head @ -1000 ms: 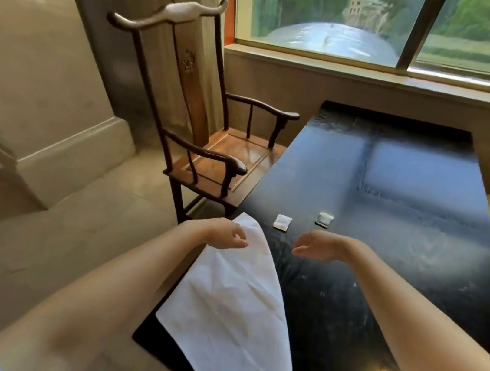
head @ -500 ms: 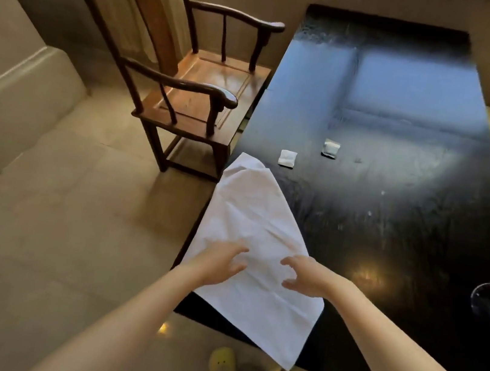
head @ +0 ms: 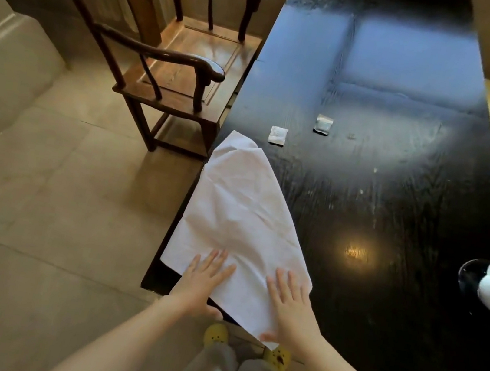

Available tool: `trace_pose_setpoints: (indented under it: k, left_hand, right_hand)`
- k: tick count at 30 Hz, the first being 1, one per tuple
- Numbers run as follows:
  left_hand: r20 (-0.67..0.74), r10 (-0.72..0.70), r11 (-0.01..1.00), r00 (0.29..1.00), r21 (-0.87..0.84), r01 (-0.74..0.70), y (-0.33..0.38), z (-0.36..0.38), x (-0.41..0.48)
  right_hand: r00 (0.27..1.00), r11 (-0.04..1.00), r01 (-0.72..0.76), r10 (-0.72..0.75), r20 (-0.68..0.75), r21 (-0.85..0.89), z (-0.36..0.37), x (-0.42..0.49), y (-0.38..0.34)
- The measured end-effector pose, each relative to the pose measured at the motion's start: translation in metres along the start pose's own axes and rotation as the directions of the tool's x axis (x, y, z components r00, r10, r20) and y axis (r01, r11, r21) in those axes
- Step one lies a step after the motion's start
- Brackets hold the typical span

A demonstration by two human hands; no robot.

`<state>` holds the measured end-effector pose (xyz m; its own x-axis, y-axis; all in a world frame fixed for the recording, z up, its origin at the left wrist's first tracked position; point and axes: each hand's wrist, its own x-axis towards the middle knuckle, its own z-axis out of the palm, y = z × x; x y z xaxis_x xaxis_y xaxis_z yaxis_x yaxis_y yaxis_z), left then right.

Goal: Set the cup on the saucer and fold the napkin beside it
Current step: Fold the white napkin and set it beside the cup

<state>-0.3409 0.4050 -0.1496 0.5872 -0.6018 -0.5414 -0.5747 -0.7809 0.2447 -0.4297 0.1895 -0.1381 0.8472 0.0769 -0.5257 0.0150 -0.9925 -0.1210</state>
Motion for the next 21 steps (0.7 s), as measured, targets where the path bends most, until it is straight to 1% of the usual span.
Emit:
trace_pose_setpoints:
  k: [3,4,5,6,8,9,10,12,14,15,17,19,20,21]
  left_hand:
    - [-0.007,-0.006,1.0,1.0,-0.001,0.006,0.001,0.003,-0.001]
    - [-0.008,-0.006,1.0,1.0,-0.005,0.006,0.002,0.004,-0.002]
    - [-0.009,-0.005,1.0,1.0,-0.007,0.005,0.003,0.004,-0.003]
    - [-0.01,-0.006,1.0,1.0,-0.007,0.006,0.005,0.005,-0.003]
    - [-0.03,-0.012,1.0,0.999,-0.017,0.012,0.008,0.004,-0.005]
    - [-0.049,-0.026,0.999,0.998,-0.033,0.024,0.01,0.003,-0.005]
    - [-0.078,-0.041,0.998,0.996,-0.057,0.037,0.014,0.001,-0.006]
    - [-0.183,-0.071,0.991,0.981,-0.128,0.048,0.023,-0.005,-0.006]
    - [-0.302,-0.122,0.973,0.945,-0.223,0.054,0.033,-0.016,-0.004]
    - [-0.32,-0.181,0.948,0.93,-0.309,0.078,0.038,-0.025,-0.004]
    - [-0.31,-0.271,0.89,0.911,-0.441,0.114,0.046,-0.047,-0.003]
    - [-0.366,-0.26,0.894,0.894,-0.441,0.079,0.053,-0.076,0.003]
    - [-0.408,-0.239,0.908,0.881,-0.416,0.053,0.056,-0.092,0.006]
    - [-0.444,-0.219,0.916,0.869,-0.401,0.027,0.059,-0.109,0.01]
  right_hand:
    - [0.995,0.999,0.039,-0.042,-0.096,-0.028,-0.003,-0.005,0.006]
    - [0.983,0.998,0.05,-0.055,-0.177,-0.033,0.0,-0.006,0.01]
    - [0.97,0.999,0.054,-0.052,-0.237,0.004,0.001,-0.006,0.014]
    - [0.963,0.996,0.066,-0.048,-0.266,0.062,-0.002,-0.006,0.017]
    - [0.957,0.985,0.07,-0.022,-0.291,0.156,-0.015,-0.004,0.019]
    - [0.961,0.978,0.053,0.005,-0.277,0.203,-0.024,-0.002,0.018]
    - [0.965,0.957,0.02,0.058,-0.257,0.291,-0.031,0.001,0.018]
    - [0.959,0.869,-0.094,0.21,-0.188,0.487,-0.046,0.008,0.018]
    - [0.948,0.8,-0.168,0.292,-0.129,0.576,-0.059,0.014,0.02]
    - [0.944,0.785,-0.19,0.31,-0.11,0.589,-0.067,0.017,0.021]
    - [0.943,0.767,-0.22,0.326,-0.07,0.603,-0.083,0.02,0.027]
    - [0.952,0.728,-0.201,0.303,-0.044,0.655,-0.102,0.02,0.033]
    - [0.966,0.719,-0.152,0.254,-0.054,0.678,-0.112,0.018,0.035]
    - [0.98,0.734,-0.087,0.183,-0.073,0.673,-0.123,0.015,0.035]
